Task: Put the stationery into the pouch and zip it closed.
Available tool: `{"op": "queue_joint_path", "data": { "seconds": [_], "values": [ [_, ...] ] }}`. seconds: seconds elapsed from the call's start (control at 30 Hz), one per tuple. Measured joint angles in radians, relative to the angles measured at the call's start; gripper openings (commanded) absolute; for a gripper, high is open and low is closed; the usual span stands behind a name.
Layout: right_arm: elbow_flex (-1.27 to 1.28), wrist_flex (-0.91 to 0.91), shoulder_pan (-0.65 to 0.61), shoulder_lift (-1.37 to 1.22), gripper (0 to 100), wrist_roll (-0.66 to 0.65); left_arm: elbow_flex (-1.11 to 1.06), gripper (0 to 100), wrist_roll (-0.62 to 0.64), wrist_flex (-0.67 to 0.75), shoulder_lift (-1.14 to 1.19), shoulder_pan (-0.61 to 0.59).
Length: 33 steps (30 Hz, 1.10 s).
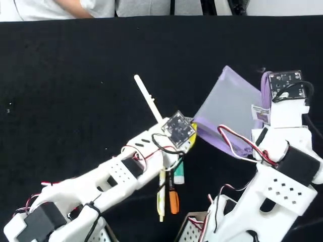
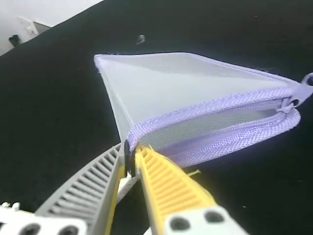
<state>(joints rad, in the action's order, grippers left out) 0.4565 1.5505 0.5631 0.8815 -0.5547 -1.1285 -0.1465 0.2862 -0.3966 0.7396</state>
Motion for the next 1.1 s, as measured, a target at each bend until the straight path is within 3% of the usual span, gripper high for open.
{"op": "queue_joint_path", "data": {
  "seconds": [0.13, 0.4, 0.7, 0.87, 1.1],
  "values": [
    [0.0, 0.0, 0.0, 0.0, 1.1, 0.0, 0.0, 13, 0.0, 0.0, 0.0, 0.028],
    [0.0, 0.0, 0.002, 0.0, 1.1, 0.002, 0.006, 14, -0.002, 0.0, 0.031, 0.077],
    [0.0, 0.0, -0.046, 0.0, 1.1, 0.003, 0.146, 14, -0.002, 0.0, 0.275, 0.077],
    [0.0, 0.0, -0.046, 0.0, 1.1, 0.003, 0.229, 7, -0.002, 0.077, 0.334, 0.077],
    [0.0, 0.0, -0.046, 0.0, 1.1, 0.003, 0.304, 6, -0.003, 0.25, 0.477, 0.023]
  ]
}}
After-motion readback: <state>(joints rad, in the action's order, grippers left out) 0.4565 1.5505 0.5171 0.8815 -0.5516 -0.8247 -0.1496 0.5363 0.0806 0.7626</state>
